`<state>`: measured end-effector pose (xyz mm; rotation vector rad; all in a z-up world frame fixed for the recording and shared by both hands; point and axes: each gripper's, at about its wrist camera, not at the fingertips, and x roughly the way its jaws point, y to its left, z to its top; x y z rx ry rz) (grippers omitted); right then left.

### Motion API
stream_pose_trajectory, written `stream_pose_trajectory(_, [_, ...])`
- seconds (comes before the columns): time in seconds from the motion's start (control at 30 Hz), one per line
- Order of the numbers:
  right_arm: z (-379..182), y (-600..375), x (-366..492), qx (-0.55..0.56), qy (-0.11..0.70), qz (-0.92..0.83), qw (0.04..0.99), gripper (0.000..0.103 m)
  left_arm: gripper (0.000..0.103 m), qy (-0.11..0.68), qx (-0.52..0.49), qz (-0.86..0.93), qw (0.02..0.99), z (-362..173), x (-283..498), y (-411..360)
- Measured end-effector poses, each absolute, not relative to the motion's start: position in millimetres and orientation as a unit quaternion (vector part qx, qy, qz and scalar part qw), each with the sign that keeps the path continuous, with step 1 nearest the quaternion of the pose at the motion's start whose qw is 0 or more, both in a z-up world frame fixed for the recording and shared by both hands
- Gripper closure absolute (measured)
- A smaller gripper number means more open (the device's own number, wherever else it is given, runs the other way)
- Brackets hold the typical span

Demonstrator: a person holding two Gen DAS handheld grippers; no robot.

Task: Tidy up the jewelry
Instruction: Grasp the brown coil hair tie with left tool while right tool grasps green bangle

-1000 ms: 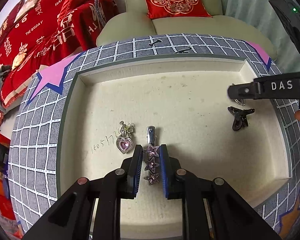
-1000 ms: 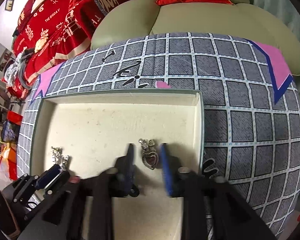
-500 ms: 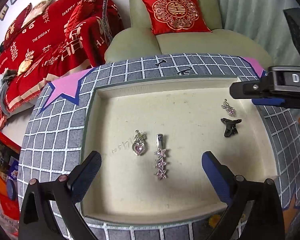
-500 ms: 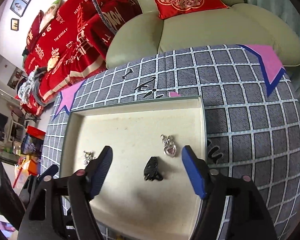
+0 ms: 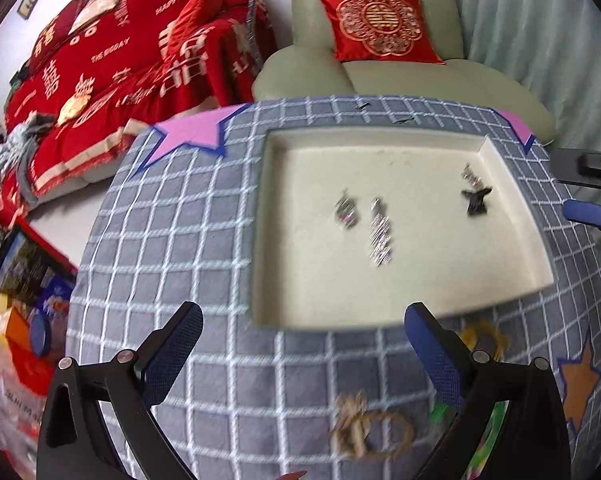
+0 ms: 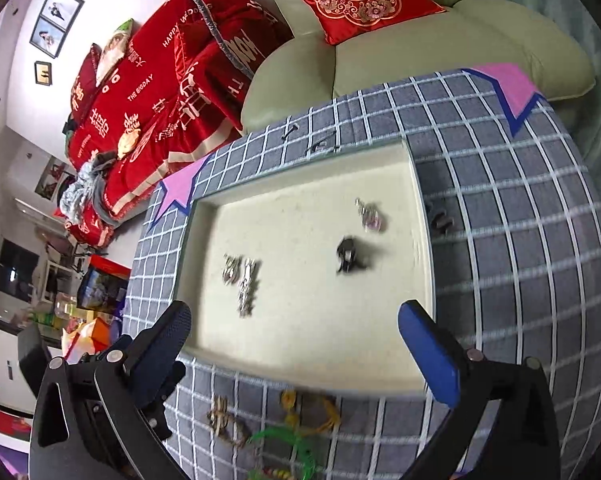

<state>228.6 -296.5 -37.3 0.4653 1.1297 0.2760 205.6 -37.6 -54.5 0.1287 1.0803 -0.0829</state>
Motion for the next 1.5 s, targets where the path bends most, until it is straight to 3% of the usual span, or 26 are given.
stream_pose_trajectory(0.5, [-52.5, -275.7, 150.2, 0.213, 0.585, 0.114, 0.774, 0.0, 0.0, 0.558, 0.04, -0.039, 0.828, -67.3, 123.6, 24.2])
stream_pose_trajectory(1.0, [-90.1, -265.2, 96.0, 0.17, 0.641, 0.057, 0.747, 0.0, 0.0, 0.617, 0.013, -0.102, 0.78, -94.3, 46.6, 13.1])
stream_pose_trajectory(1.5, [-107.7, -251.4, 92.9, 0.119, 0.654, 0.037, 0.746, 0.004, 0.003, 0.636, 0.016, -0.112, 0.764, -111.4, 36.4, -2.5])
